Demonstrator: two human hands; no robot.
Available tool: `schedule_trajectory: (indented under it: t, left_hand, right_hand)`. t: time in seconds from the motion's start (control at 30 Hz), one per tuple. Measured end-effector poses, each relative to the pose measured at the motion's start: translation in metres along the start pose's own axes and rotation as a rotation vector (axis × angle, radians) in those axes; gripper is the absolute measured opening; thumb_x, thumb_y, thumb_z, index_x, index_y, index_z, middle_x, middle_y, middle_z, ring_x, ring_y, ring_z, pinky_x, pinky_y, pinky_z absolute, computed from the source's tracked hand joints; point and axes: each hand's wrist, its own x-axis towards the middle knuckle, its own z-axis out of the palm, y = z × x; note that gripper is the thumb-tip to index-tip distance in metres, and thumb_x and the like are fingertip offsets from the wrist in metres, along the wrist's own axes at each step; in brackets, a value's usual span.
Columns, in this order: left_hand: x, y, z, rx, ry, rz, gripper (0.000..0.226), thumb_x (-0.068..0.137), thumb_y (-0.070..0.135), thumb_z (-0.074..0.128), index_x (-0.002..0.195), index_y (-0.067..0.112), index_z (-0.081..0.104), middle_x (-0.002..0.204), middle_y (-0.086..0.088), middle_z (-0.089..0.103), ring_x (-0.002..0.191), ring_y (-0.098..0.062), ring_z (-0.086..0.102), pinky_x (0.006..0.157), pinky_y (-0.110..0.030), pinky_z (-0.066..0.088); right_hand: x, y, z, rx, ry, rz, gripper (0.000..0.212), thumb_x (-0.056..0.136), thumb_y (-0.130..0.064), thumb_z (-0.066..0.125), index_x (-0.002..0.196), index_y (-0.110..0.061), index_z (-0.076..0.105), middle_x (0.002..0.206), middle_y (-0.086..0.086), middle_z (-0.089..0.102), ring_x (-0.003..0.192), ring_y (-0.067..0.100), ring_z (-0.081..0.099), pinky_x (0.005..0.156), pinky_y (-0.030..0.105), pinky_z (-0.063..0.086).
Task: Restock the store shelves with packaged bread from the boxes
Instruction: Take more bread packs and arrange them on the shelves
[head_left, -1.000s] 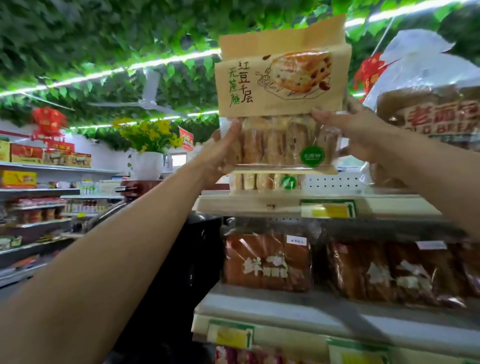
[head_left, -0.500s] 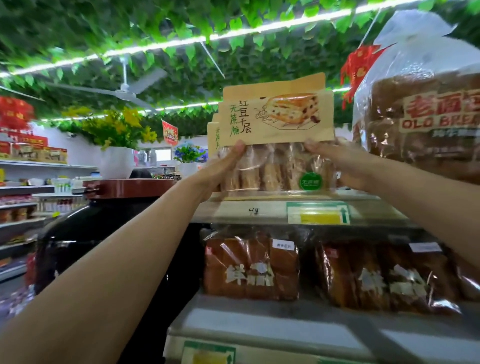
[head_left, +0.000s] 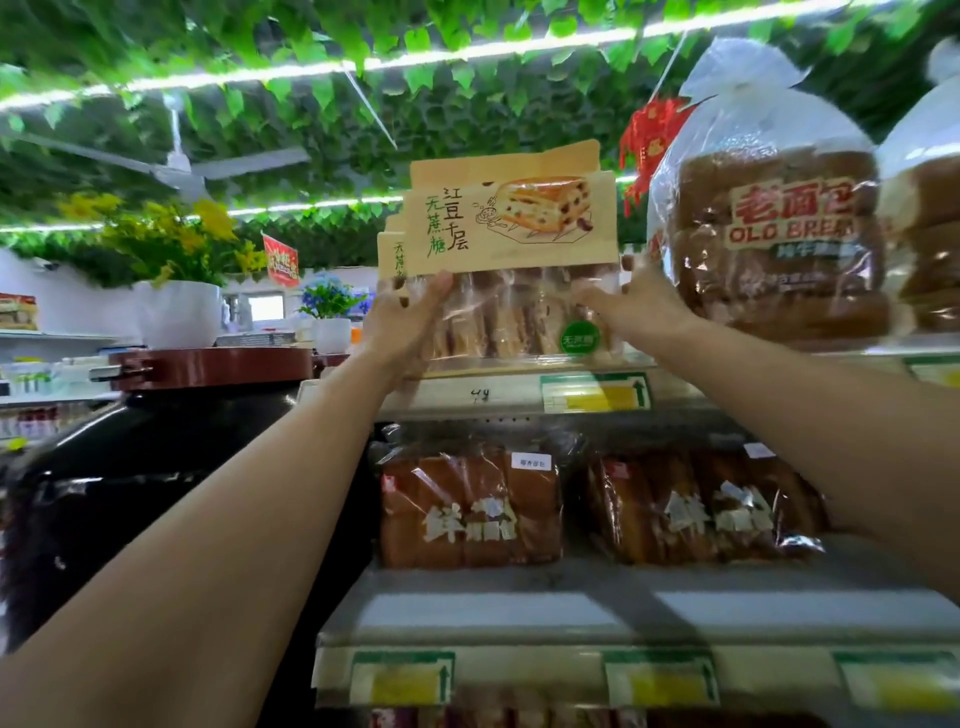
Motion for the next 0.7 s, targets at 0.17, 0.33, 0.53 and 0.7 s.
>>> schedule_trajectory:
  t: [0.17,0.33,0.53,0.7]
  left_hand:
    - [-0.018,0.011,0.000,-0.210,0.261,0.088,0.047,0.096,0.029,0.062,0.136,0.012,0.044,0.108,0.003,0.059,0.091,-0.005,0.055,0.066,-0.003,0.041]
    - [-0.076,0.040,0.012,-0.407,0.295,0.097,0.027,0.095,0.016,0.059,0.121,0.015,0.054,0.101,-0.001,0.064,0.080,-0.008,0.061,0.074,-0.027,0.052]
    - [-0.164,0.064,0.080,-0.674,-0.044,-0.137,0.013,0.101,0.019,0.051,0.111,0.021,0.060,0.082,-0.003,0.072,0.065,-0.016,0.068,0.058,-0.030,0.053]
    - [-0.225,0.075,0.165,-0.790,-0.242,-0.324,0.016,0.102,0.021,0.049,0.103,0.017,0.064,0.073,-0.002,0.071,0.058,-0.015,0.065,0.052,-0.025,0.051]
  right_hand:
    - [-0.032,-0.003,-0.018,-0.073,0.142,-0.071,0.067,0.093,-0.040,0.060,0.148,-0.017,0.030,0.135,0.004,0.052,0.120,0.020,0.051,0.098,0.035,0.042]
    - [-0.068,0.000,-0.051,0.004,0.179,-0.140,0.037,0.094,-0.029,0.060,0.128,-0.019,0.051,0.109,-0.001,0.061,0.101,0.015,0.059,0.091,0.040,0.053]
    - [-0.136,0.032,-0.098,0.005,0.128,-0.203,0.012,0.093,-0.023,0.063,0.105,-0.023,0.067,0.101,-0.009,0.066,0.096,0.007,0.061,0.085,0.029,0.053]
    - [-0.175,0.083,-0.165,0.033,0.118,-0.117,0.018,0.093,-0.015,0.062,0.086,-0.031,0.067,0.090,-0.003,0.069,0.086,0.015,0.066,0.079,0.041,0.057]
